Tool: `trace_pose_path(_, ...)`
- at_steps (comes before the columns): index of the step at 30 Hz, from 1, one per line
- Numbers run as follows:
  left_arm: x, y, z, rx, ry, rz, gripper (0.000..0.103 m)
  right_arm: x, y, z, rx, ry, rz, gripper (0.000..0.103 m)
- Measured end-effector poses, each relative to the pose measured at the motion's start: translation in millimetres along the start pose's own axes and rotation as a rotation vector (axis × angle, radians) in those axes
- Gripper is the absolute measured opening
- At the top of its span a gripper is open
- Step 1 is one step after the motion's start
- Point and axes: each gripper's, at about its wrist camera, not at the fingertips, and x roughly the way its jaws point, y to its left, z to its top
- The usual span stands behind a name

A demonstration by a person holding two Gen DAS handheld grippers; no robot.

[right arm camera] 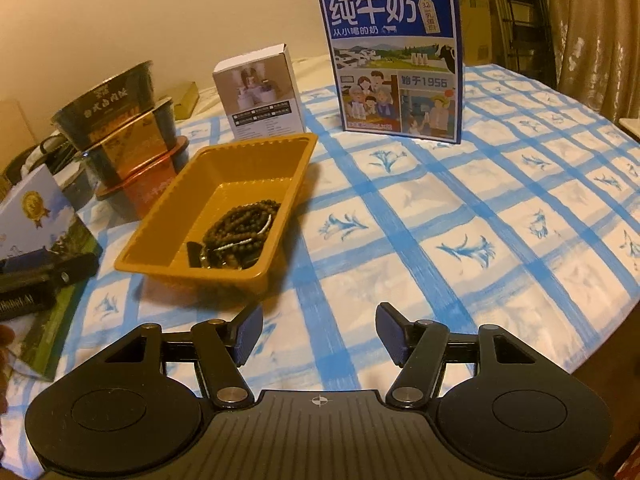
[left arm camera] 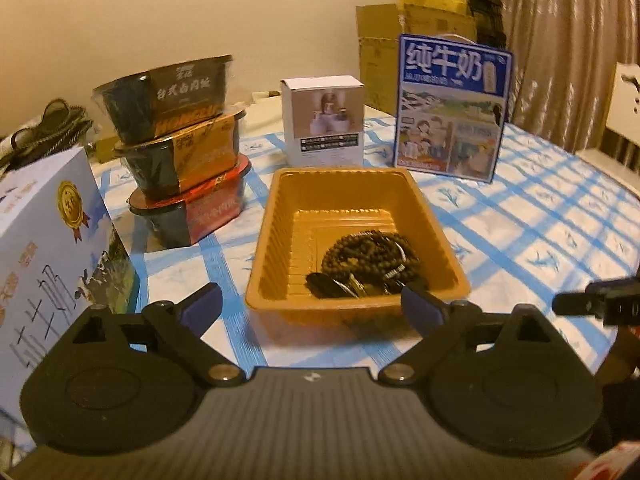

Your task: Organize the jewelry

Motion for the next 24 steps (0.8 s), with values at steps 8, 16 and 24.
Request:
trace_pose_path(8, -10, -19, -4, -0.032, 0.123, -0.113, 0.095, -21, 7, -7, -0.033, 0.001, 0.002, 0.063)
trace_pose_path(16, -18, -32, -12, -0.031, 0.147, -0.144, 0.095, -31, 6, -26, -0.023, 0.042, 0.031, 0.063)
trace_pose_path(24, -20, -43, -20, -0.003, 0.165, -0.168, 0.095, -42, 4, -34, -0.004, 0.037, 0.028, 0.063)
